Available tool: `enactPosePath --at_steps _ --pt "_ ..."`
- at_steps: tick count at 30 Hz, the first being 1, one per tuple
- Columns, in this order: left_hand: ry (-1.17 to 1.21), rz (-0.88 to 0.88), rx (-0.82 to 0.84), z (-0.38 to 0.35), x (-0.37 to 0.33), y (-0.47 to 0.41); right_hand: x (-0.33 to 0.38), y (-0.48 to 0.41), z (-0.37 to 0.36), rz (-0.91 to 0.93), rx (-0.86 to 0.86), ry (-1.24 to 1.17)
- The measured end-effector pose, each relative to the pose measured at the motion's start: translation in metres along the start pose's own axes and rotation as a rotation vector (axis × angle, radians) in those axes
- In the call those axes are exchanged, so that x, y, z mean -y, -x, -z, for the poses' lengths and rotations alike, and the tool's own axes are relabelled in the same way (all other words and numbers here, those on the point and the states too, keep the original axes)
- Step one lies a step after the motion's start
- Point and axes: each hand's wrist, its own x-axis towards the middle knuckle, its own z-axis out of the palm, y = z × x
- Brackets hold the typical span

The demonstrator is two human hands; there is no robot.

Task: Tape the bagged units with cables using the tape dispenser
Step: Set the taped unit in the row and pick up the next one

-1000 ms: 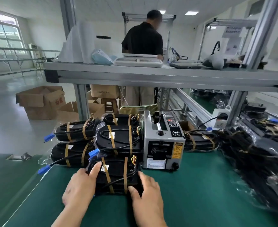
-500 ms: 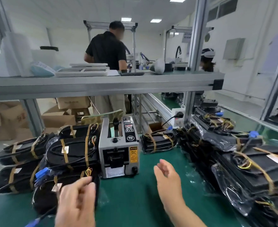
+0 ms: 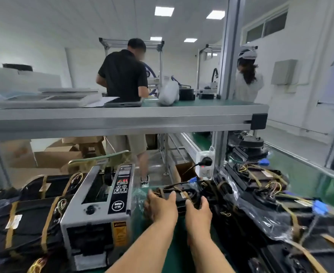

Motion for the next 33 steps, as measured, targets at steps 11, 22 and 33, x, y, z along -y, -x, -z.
enactPosePath --at_steps 11,22,33 --pt "-0.274 0.019 -0.046 -0.009 0.025 -0.03 -0.026 0.0 -0.019 0.165 -0.105 0.221" --pt "-0.149 0.049 0.025 0.011 0.021 -0.008 -0.019 0.016 -0.011 0.165 -0.032 0.312" --pt "-0.007 0.093 0.015 0.041 0.055 0.063 -0.034 0.08 0.02 0.184 0.185 0.45"
